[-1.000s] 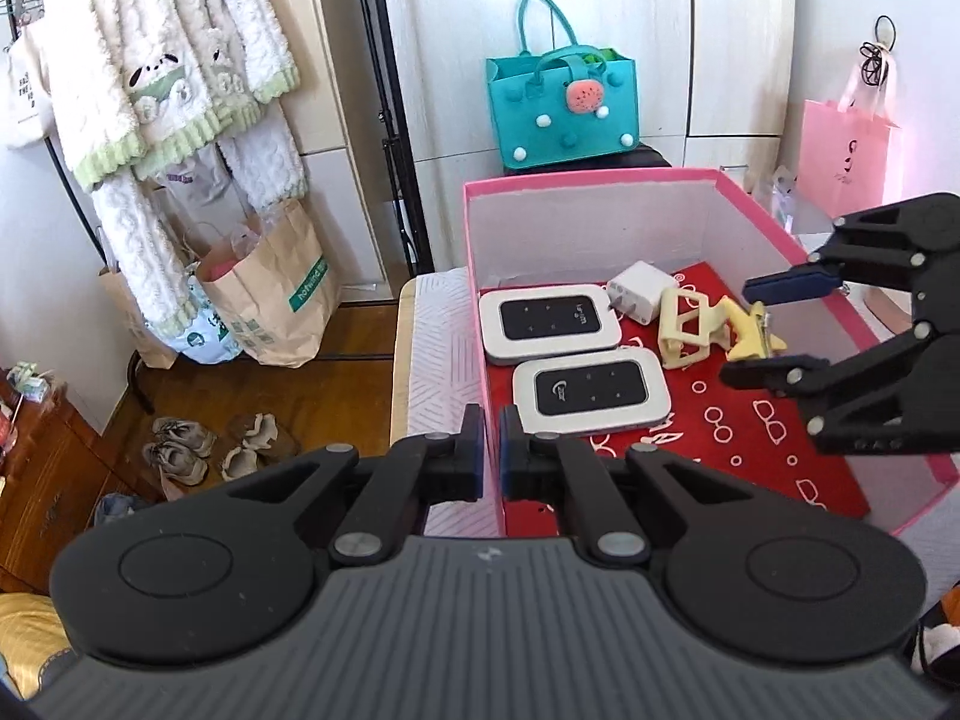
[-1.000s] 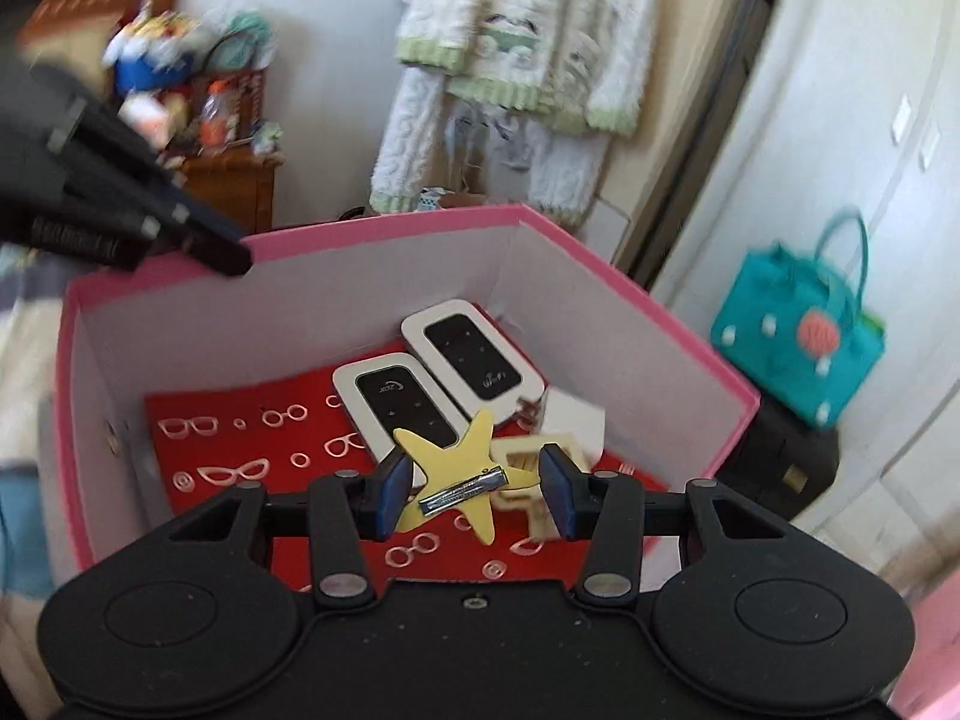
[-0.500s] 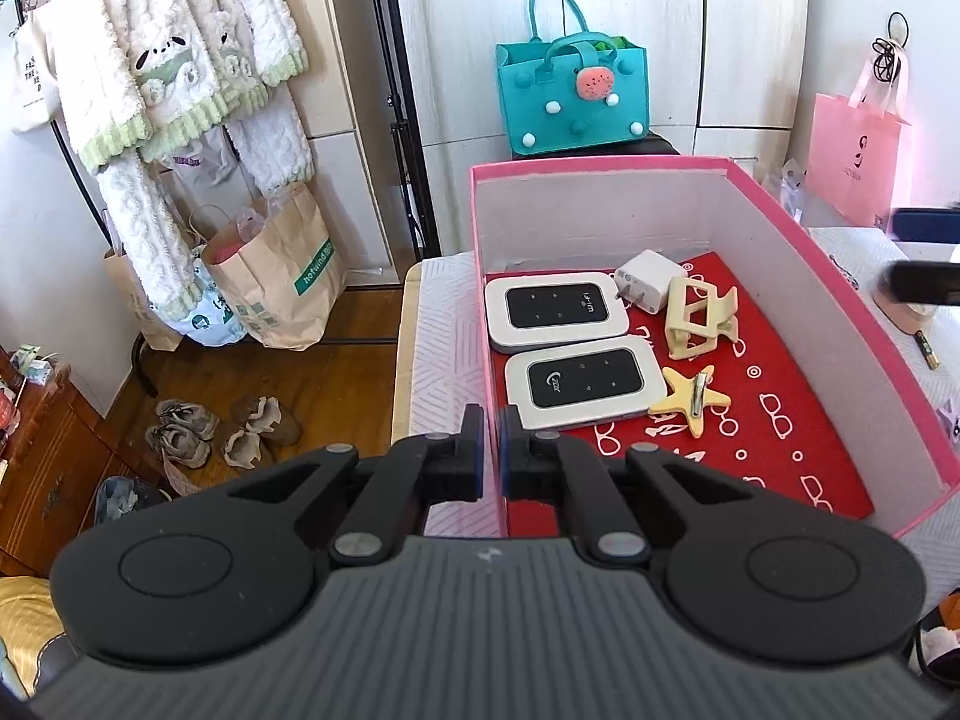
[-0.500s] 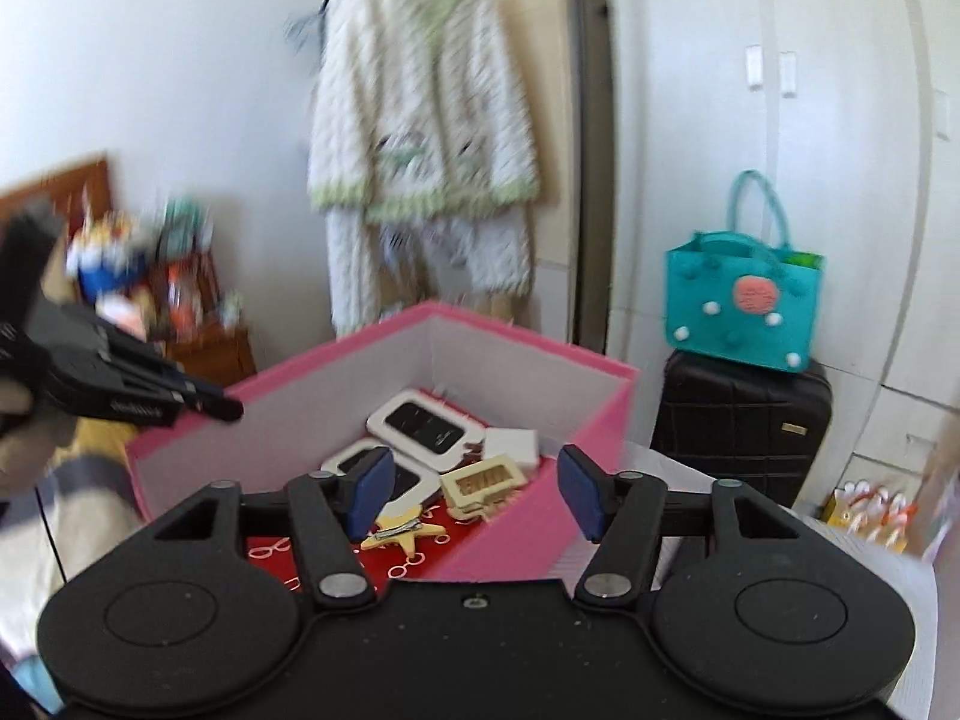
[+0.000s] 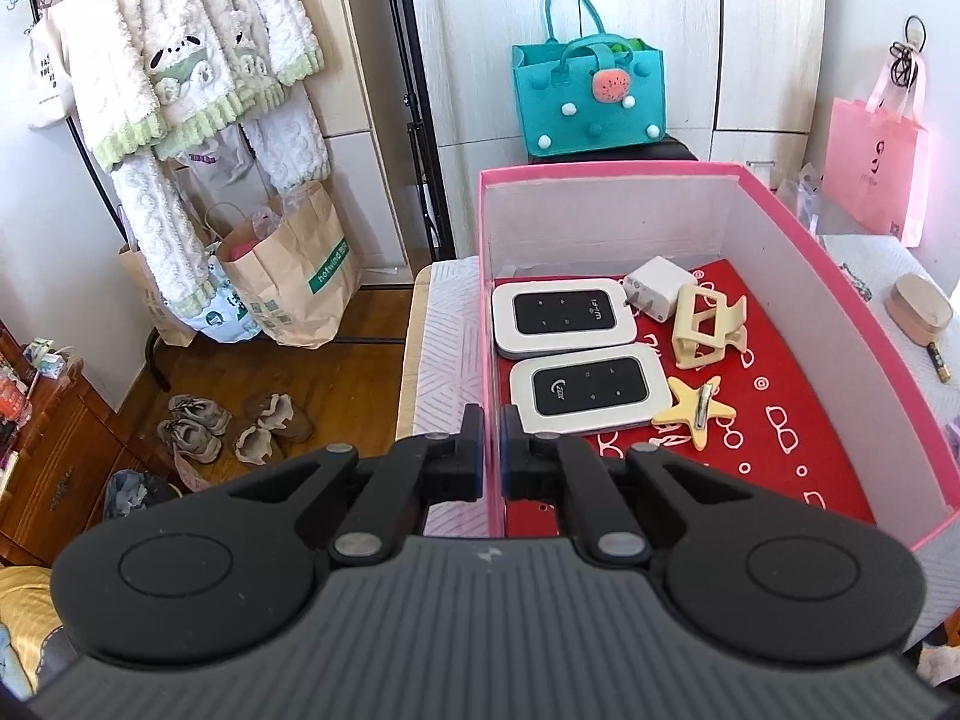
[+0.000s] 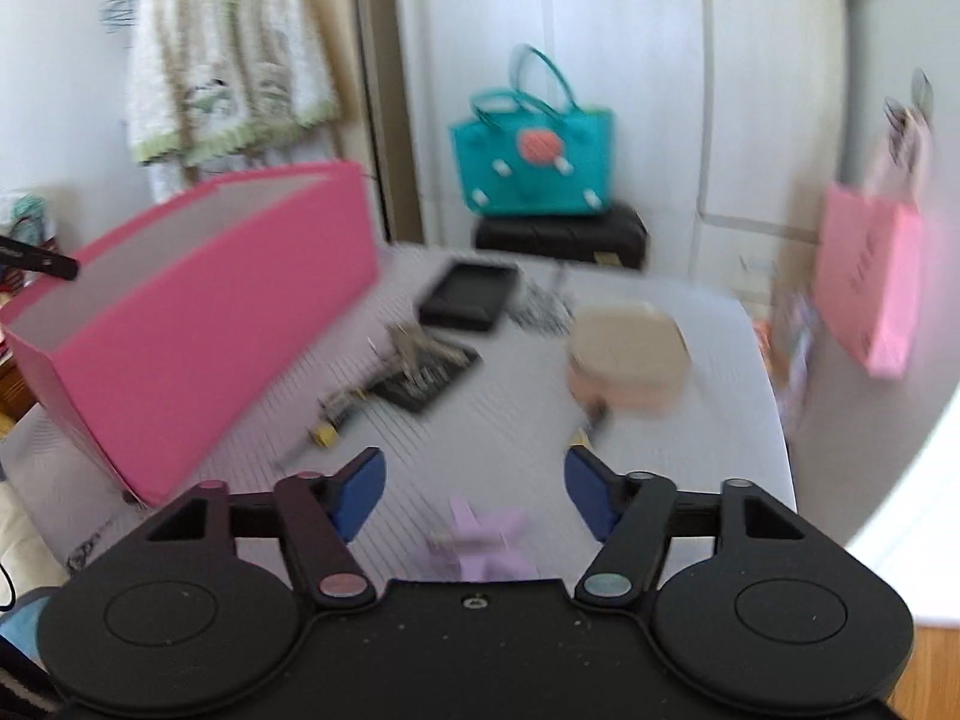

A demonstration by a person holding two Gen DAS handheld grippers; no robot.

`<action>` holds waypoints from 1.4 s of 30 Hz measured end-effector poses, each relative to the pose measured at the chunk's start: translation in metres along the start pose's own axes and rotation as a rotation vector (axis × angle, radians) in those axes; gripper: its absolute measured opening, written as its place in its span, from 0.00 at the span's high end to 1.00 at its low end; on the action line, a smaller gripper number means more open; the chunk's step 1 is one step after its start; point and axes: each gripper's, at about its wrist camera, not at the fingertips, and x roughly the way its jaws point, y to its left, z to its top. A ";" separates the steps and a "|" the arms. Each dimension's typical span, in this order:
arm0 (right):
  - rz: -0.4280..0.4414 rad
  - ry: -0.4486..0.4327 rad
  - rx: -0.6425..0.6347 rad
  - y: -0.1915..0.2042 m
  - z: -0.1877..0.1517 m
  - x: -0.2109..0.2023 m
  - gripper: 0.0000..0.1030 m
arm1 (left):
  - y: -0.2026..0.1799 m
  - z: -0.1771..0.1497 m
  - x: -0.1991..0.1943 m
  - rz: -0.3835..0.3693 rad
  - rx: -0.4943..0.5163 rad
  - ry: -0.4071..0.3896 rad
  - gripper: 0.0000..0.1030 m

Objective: Organize rigid objects
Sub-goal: 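Carry the yellow star clip into the box and release, then grasp the purple star hair clip with the right gripper and lift, then carry the purple star clip into the box and release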

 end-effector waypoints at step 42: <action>0.350 -0.166 -0.174 0.104 0.107 -0.003 0.48 | -0.003 -0.001 0.003 0.018 0.070 0.014 0.96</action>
